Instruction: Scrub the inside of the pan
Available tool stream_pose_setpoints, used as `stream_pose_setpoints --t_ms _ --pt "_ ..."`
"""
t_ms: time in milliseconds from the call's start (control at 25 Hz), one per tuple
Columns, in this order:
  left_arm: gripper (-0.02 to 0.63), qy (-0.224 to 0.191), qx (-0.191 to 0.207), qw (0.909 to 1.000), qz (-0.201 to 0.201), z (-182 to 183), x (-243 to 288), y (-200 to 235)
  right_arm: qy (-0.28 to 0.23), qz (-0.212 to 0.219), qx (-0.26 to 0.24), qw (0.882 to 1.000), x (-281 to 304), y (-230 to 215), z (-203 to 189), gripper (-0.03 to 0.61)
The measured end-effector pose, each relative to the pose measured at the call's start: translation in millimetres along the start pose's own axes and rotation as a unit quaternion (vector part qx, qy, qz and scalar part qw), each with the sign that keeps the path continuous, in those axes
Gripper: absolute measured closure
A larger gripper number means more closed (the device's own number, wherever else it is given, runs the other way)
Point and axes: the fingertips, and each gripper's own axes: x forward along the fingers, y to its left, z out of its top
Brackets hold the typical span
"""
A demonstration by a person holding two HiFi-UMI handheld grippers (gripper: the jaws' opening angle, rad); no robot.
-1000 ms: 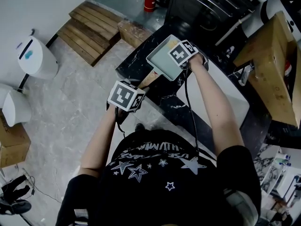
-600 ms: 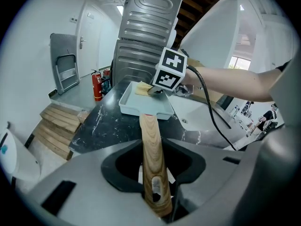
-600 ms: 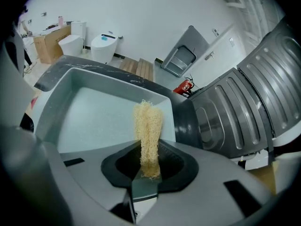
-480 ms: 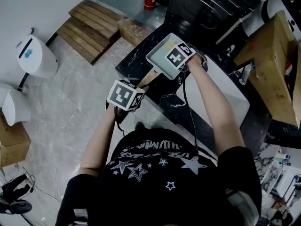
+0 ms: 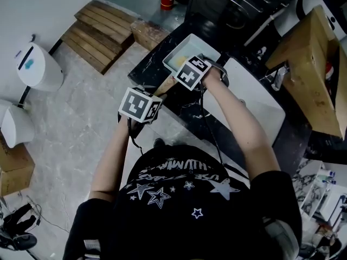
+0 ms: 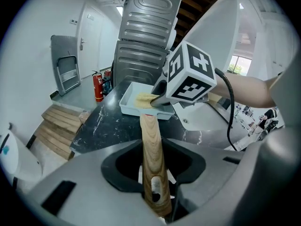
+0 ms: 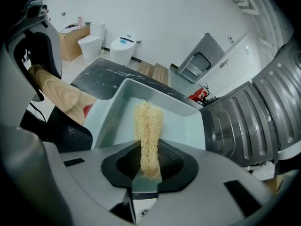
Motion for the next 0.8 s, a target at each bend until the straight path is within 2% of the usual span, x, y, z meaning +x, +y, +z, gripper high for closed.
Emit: stream_pose_setpoints --t_ms 200,400,560,800 --pt "0.477 0.000 0.002 1.0000 0.004 0.7 -0.4 0.6 -0.013 0.030 0.005 0.999 -9.6 22.7 6.9 0.499" --pt "0.477 0.000 0.001 1.0000 0.004 0.7 0.5 0.2 -0.018 0.033 0.009 0.999 -11.9 27.8 7.8 0.499" --pt "0.477 0.002 0.002 1.0000 0.005 0.2 0.0 -0.2 -0.031 0.019 0.019 0.999 -12.1 15.2 5.1 0.497" --pt "0.477 0.002 -0.002 1.0000 0.005 -1.2 0.7 -0.5 -0.007 -0.023 0.034 0.999 -2.3 -30.3 -12.9 0.497"
